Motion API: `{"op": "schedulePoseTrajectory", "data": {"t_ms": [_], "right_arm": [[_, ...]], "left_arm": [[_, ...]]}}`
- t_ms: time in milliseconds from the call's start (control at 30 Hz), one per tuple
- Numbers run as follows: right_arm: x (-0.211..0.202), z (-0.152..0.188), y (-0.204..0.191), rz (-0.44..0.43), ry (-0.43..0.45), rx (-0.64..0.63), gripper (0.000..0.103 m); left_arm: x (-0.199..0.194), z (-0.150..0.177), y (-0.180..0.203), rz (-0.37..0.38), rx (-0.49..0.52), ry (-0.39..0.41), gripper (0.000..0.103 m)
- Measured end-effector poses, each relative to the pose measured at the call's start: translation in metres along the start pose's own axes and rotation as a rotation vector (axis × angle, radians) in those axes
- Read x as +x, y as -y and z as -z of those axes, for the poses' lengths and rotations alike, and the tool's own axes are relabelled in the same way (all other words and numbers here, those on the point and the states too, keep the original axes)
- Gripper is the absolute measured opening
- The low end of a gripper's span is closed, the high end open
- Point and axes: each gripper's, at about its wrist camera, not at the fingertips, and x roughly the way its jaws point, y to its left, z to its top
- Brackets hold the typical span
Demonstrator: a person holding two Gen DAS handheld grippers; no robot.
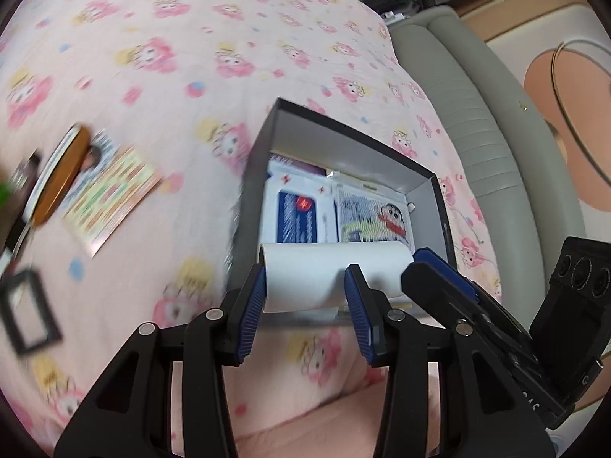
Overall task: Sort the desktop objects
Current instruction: 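Lift the lint roller and carry it over the DAPHNE box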
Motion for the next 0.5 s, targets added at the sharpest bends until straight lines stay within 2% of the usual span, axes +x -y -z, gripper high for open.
{"op": "schedulePoseTrajectory", "data": {"t_ms": [167, 367, 500], "right_arm": [[0.034, -0.012, 0.045, 0.056, -0.058, 0.071, 0.041], [0.047, 0.000, 0.075, 0.022, -0.063, 0.155, 0.041], [0.047, 0.001, 0.071, -0.023, -0.049, 0.148, 0.041]], "left_arm": [[0.042, -0.021, 0.015, -0.061, 0.049, -0.045, 0.040], [0.071, -0.024, 0.021, -0.127, 0.101, -0.078, 0.041], [0.062, -0.027, 0.022, -0.183, 0.126, -0.033, 0.046]]}}
